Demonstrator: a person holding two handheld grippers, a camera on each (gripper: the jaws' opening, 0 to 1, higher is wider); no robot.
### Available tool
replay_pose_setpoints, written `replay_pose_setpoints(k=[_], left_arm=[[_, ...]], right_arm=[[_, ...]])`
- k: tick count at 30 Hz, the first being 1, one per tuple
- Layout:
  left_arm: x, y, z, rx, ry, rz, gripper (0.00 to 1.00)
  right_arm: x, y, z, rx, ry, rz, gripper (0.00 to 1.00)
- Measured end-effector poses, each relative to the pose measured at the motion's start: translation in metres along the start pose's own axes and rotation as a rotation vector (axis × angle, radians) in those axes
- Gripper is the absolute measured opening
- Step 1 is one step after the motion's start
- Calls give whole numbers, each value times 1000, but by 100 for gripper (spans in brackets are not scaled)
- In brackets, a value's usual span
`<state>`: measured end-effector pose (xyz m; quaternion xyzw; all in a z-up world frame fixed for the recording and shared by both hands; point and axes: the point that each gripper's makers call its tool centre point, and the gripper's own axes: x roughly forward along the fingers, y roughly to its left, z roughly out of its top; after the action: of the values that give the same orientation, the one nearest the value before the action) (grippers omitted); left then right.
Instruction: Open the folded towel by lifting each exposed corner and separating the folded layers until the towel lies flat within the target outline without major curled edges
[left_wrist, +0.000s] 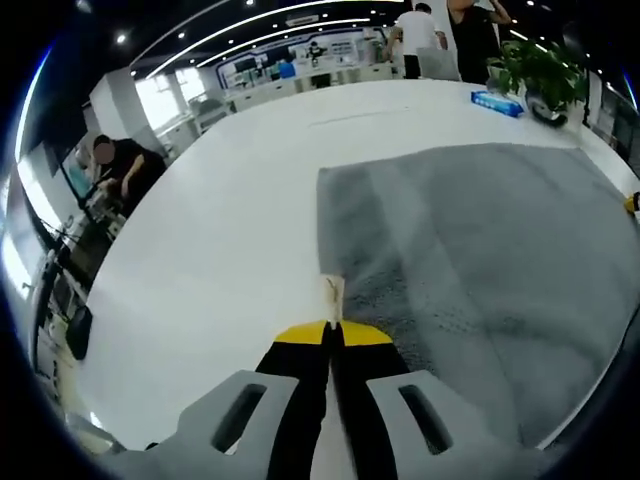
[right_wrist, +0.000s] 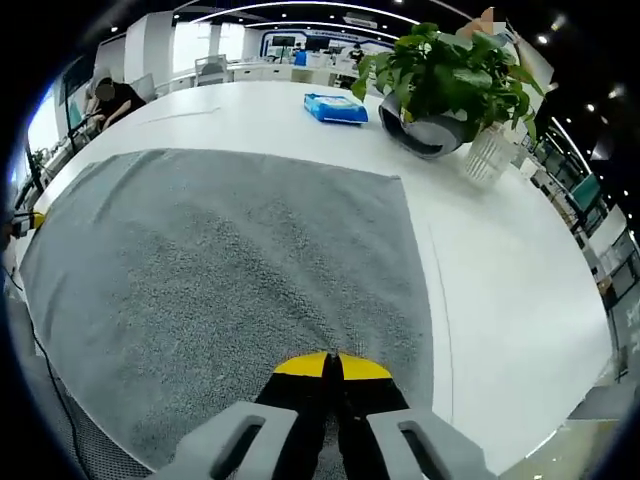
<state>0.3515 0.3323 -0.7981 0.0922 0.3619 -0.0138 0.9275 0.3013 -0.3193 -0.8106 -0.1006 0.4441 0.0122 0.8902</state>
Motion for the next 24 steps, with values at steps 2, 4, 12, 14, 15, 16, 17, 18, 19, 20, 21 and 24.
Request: replay_pose_setpoints(k=[2,4,12,14,15,16,17,18,19,20,21,24], left_arm=[[-1,1,0,-31,1,-1,4],[-2,2,1,-63,0,-11,8],[-25,-38,38,-93,-130,-184,31],[-30,-62,37,-29,-114,-252,40],[-32,-75,37,-6,-121,-278,45],[-33,-82,36,2,-120,-290,49],[-35,-93,32,5,-109,-310,51],[-35,-100,30,4,-106,-327,57],[-37,-107,29,-2,-109,-343,62],[-37,-118,27,-23,-114,-372,68],[-38,-125,25,-28,-110,-390,74],[-39,-141,12,1,-81,-418,78]], right_arm=[[0,0,1,31,-13,21,0],[-1,0,1,77,-28,41,0],[-14,22,26,165,-222,185,56],[-18,34,34,124,-253,237,71],[-19,38,37,103,-266,247,75],[-22,44,41,82,-277,267,81],[-24,50,46,62,-294,289,85],[-26,57,51,28,-316,309,90],[-26,62,52,10,-311,321,97],[-25,66,50,-6,-297,336,100],[-26,73,46,-23,-274,372,99],[-20,72,39,-48,-227,349,100]])
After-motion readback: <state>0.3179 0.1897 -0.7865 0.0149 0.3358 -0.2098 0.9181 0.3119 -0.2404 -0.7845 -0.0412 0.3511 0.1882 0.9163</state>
